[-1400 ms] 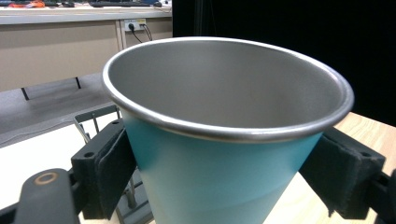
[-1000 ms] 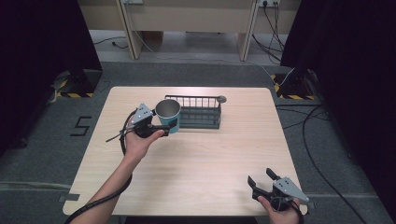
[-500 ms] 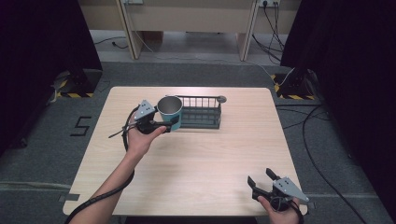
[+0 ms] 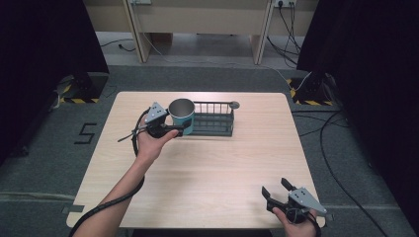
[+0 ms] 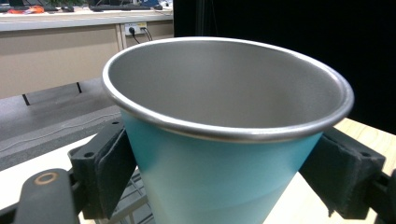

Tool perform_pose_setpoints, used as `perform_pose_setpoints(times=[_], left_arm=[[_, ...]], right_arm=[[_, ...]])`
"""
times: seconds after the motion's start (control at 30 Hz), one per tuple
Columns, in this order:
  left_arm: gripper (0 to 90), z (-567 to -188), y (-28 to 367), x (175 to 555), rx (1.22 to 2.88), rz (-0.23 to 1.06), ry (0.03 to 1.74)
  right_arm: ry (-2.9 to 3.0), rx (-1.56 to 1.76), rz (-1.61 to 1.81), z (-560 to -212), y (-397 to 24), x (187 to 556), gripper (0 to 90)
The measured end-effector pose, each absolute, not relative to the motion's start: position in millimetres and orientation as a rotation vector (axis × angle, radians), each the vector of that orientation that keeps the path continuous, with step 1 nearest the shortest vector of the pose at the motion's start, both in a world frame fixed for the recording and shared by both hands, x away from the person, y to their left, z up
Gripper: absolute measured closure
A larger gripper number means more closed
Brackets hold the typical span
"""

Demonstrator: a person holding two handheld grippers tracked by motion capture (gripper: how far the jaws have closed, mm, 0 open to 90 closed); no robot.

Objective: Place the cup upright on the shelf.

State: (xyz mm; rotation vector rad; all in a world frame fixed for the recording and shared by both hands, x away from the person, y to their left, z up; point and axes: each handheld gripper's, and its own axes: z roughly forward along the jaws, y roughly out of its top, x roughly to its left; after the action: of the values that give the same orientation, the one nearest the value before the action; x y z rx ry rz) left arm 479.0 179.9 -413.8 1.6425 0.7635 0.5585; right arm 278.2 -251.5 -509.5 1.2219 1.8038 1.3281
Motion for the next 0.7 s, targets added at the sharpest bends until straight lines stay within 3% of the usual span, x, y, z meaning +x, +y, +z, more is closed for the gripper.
perform_pose_setpoints(times=[0.7], left_arm=[[15.4,-407.7,172.1,495.9,1.642,0.559,0.77]], right_arm=[[1.805,1.218,1.328,-510.5,-251.2,279.2,19.9]])
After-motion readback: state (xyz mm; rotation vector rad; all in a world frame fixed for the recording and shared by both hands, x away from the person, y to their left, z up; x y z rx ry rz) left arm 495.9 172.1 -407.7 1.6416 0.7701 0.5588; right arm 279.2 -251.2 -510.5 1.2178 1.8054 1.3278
